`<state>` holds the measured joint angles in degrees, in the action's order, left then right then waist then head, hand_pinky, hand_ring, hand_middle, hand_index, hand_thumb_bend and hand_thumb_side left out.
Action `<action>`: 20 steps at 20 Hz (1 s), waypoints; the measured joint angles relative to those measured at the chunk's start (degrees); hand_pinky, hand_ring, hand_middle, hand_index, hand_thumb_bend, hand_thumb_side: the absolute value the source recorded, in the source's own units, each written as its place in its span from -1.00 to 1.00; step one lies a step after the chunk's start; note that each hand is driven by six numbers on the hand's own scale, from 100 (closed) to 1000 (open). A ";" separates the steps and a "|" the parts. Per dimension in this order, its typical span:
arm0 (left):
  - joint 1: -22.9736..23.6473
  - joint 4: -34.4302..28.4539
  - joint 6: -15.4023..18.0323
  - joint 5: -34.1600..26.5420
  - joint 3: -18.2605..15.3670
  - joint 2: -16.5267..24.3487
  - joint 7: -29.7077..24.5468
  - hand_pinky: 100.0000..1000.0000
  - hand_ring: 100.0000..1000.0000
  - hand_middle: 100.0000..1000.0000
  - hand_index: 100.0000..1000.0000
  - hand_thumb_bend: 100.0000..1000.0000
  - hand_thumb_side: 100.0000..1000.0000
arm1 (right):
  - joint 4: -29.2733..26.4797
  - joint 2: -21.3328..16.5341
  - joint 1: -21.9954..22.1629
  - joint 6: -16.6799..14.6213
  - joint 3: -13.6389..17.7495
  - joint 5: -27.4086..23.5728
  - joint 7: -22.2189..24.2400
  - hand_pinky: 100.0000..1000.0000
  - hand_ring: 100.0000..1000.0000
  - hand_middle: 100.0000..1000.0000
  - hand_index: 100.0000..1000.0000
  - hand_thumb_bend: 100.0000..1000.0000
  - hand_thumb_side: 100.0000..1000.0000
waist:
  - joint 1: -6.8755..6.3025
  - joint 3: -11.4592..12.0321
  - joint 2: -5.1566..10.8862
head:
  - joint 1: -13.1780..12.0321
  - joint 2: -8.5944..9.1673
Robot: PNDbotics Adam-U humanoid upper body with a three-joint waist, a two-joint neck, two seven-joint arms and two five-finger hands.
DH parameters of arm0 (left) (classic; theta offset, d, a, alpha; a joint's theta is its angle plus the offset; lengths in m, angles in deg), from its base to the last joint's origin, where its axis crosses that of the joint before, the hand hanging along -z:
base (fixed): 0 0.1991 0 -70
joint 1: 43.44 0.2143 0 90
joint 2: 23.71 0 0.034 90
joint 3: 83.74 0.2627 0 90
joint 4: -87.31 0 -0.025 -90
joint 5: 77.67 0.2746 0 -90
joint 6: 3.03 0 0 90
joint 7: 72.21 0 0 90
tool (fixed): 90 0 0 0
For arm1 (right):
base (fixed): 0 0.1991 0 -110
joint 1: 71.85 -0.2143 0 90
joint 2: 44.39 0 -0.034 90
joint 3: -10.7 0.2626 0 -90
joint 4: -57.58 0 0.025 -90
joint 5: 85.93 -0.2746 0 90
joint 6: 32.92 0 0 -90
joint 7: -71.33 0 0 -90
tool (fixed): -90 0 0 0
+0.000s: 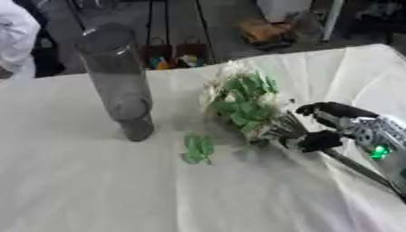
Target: Arrange flowers into the vase.
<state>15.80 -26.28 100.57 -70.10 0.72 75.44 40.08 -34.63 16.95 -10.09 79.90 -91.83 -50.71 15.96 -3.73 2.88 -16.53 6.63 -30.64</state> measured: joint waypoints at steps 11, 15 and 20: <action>0.00 0.00 0.11 -0.25 0.02 -0.44 0.15 0.65 0.97 0.88 0.88 -0.87 1.00 | 2.36 0.55 -0.10 -0.70 -0.95 0.00 0.61 0.56 0.79 0.75 0.91 -0.50 0.26 | -0.24 0.31 -0.07 | 1.12 0.57; 0.00 0.00 0.12 -0.35 0.03 -0.47 0.16 0.65 0.97 0.88 0.88 -0.89 1.00 | 3.20 0.68 -0.76 -0.68 -0.93 0.00 -0.32 0.43 0.62 0.58 0.83 -0.63 0.27 | -0.25 0.43 -0.08 | 1.37 0.94; 0.00 0.00 0.11 -0.53 0.05 -0.76 0.15 0.65 0.97 0.87 0.88 -0.90 1.00 | 4.43 1.08 -1.55 -0.32 -1.13 0.23 -1.91 0.38 0.55 0.46 0.79 -0.72 0.17 | -0.30 0.63 -0.19 | 1.59 1.03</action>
<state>15.80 -26.28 100.68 -70.63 0.78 74.68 40.23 -30.20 18.03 -11.64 79.58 -92.96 -50.48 14.05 -4.03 3.51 -16.72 8.22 -29.61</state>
